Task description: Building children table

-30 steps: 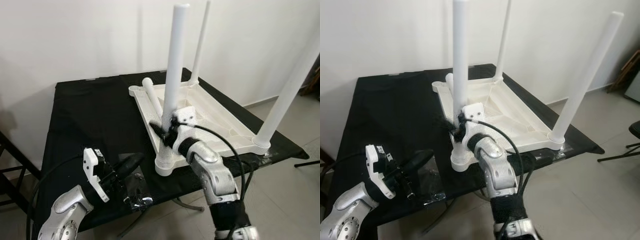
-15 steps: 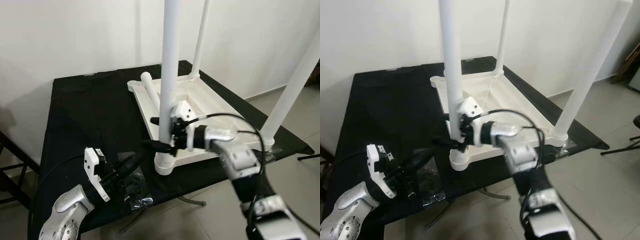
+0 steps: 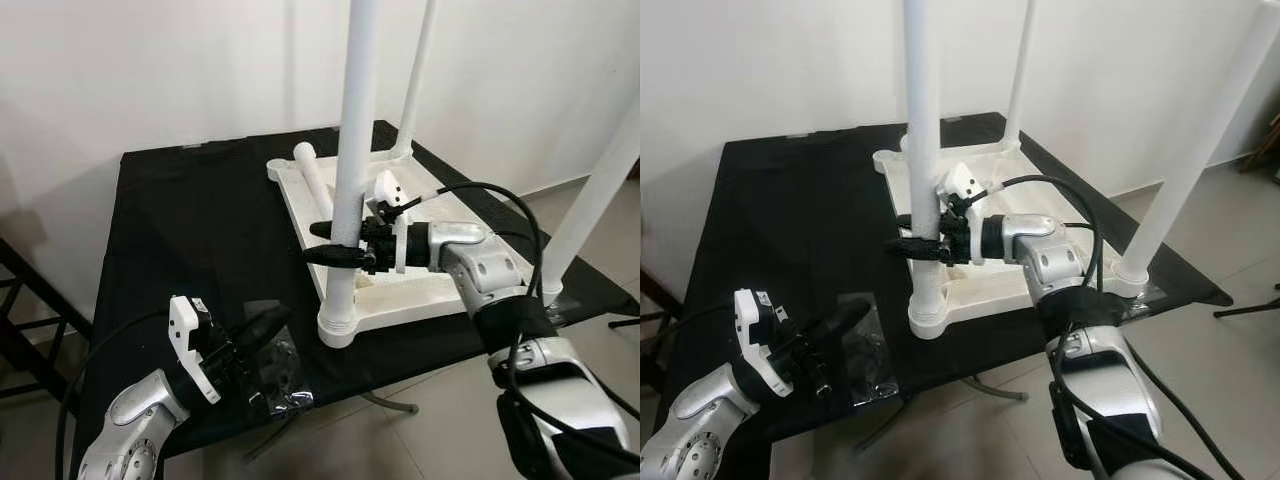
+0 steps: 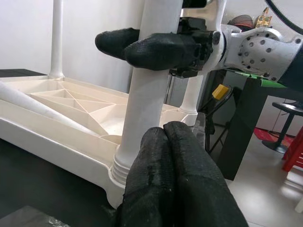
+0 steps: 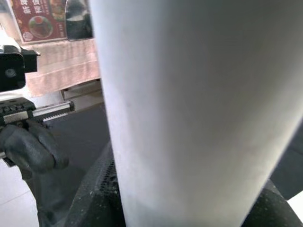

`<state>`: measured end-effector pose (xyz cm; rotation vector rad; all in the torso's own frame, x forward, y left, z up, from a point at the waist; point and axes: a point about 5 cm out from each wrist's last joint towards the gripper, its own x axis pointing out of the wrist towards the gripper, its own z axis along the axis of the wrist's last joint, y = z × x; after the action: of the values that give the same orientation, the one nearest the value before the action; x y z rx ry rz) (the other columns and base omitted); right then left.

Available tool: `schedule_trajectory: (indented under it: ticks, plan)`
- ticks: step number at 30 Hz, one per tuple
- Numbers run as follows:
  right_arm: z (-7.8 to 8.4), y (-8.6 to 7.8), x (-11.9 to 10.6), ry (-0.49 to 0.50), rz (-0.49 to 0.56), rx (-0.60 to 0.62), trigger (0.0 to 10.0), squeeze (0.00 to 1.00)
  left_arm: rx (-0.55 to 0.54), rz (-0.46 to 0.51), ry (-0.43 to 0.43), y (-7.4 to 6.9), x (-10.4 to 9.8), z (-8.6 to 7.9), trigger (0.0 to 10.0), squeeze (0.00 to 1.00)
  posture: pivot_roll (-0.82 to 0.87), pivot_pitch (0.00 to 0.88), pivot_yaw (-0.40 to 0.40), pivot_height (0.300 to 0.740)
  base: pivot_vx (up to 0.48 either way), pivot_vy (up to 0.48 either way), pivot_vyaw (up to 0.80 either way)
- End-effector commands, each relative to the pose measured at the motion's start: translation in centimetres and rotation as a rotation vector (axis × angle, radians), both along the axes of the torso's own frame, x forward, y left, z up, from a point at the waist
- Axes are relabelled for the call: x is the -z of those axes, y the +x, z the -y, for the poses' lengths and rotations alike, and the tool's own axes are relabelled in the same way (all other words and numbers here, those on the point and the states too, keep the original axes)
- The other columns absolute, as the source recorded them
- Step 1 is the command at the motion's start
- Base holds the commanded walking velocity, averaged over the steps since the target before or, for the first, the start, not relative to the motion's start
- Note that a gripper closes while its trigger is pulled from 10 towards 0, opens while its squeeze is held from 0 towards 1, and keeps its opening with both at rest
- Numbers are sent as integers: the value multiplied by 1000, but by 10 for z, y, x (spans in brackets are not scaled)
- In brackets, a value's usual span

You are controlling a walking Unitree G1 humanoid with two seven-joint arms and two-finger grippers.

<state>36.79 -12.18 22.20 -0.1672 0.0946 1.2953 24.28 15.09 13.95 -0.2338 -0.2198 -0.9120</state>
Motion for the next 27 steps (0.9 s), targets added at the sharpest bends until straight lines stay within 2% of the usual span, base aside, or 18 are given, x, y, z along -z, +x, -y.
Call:
schedule_trajectory:
  ticks: [1, 8, 10, 11, 12, 13, 14, 15, 16, 17, 19, 20, 22, 25, 27]
  plan:
    - [7, 2, 8, -29, -18, 14, 0, 0, 3, -11, 0, 0, 2, 2, 10000, 0, 35, 0, -15, 740, 0, 0, 0]
    - [15, 6, 14, -31, -13, 114, 0, 0, 5, -12, -1, -1, 2, 1, 10000, 0, 31, 0, -12, 740, 0, 0, 0]
    - [15, 7, 18, -14, -18, 189, 0, 0, 6, -12, -1, -2, 2, 1, 10000, 0, 29, 0, -16, 740, 0, 0, 0]
    - [-4, 3, 42, 63, -44, 504, 0, 0, 3, -12, -3, -3, 1, -1, 10000, 0, 14, 18, -10, 740, 0, 0, 0]
    - [-9, -5, 58, 109, -81, 764, 0, 0, 2, -11, -5, -3, 0, -2, 10000, 0, 14, 18, -10, 740, 0, 0, 0]
    - [-23, -29, 83, 112, -181, 866, 0, 0, 1, -11, -7, -3, -1, -3, 10000, 0, 11, 25, 3, 740, 0, 0, 0]
    - [-43, -58, 97, 151, -266, 887, 0, 0, 5, -14, -8, -3, -1, -4, 10000, 0, 11, 25, 3, 740, 0, 0, 0]
    - [-43, -58, 97, 151, -266, 887, 0, 0, 5, -14, -8, -3, -1, -4, 10000, 0, 11, 25, 3, 740, 0, 0, 0]
    - [-52, -63, 97, 120, -242, 836, 0, 0, 11, -15, -4, -3, -1, -4, 10000, 0, 2, 18, 13, 740, 0, 0, 0]
    - [-56, -62, 96, 95, -211, 808, 0, 0, 16, -15, -1, -3, -1, -4, 10000, 0, 2, 18, 13, 740, 0, 0, 0]
    - [-50, -50, 90, 98, -170, 850, 0, 0, 23, -20, 2, -2, 0, -4, 10000, 0, 2, 15, 18, 740, 0, 0, 0]
    - [-50, -50, 90, 98, -170, 850, 0, 0, 23, -20, 2, -2, 0, -4, 10000, 0, 2, 15, 18, 740, 0, 0, 0]
    - [-45, -39, 83, 110, -154, 883, 0, 0, 29, -22, 3, -1, 0, -4, 10000, 0, 5, 12, 10, 740, 0, 0, 0]
    - [-46, -37, 78, 114, -150, 877, 0, 0, 27, -22, 1, -1, 0, -4, 10000, 0, 4, 12, 11, 740, 0, 0, 0]
    - [-49, -41, 74, 104, -144, 870, 10000, 0, 18, -20, -2, -1, 0, -5, 10000, 0, 4, 10, 13, 740, 0, 0, 0]
